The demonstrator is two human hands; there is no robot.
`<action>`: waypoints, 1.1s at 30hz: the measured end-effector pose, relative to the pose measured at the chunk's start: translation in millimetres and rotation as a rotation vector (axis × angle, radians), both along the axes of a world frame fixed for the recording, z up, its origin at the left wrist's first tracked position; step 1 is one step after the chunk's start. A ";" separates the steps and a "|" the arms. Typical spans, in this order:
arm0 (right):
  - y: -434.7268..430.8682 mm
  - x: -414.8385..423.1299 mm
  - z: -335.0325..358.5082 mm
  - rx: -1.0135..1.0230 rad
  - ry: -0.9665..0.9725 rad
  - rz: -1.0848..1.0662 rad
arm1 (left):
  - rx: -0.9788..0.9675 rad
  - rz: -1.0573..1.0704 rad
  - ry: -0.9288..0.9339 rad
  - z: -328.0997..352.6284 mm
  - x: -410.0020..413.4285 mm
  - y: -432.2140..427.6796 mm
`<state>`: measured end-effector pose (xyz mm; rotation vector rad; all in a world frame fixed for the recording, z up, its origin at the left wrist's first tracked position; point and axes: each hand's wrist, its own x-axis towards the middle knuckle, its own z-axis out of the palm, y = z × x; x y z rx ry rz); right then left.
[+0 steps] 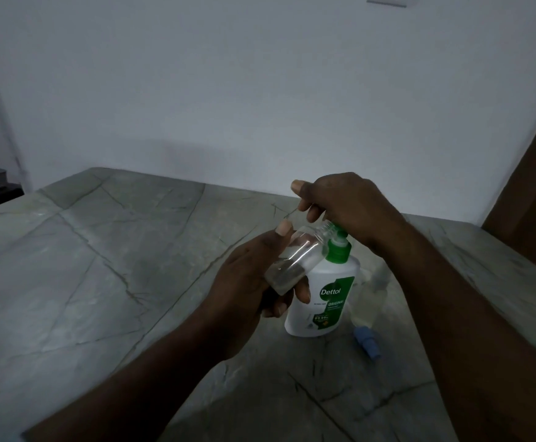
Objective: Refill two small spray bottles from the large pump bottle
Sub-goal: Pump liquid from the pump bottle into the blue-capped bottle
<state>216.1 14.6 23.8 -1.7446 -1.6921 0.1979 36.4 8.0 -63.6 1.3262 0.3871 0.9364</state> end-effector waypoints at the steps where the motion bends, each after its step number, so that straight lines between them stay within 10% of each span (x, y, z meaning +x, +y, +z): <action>1: 0.3 1.4 0.2 0.053 0.004 -0.025 | -0.003 0.005 0.007 0.6 -0.1 0.3; 27: -2.1 -4.5 2.3 -0.180 -0.080 0.014 | 0.044 -0.076 0.022 1.1 -2.3 -2.2; 33: -0.1 2.5 2.9 0.079 -0.072 -0.076 | 0.029 -0.068 0.010 1.7 -2.3 -1.8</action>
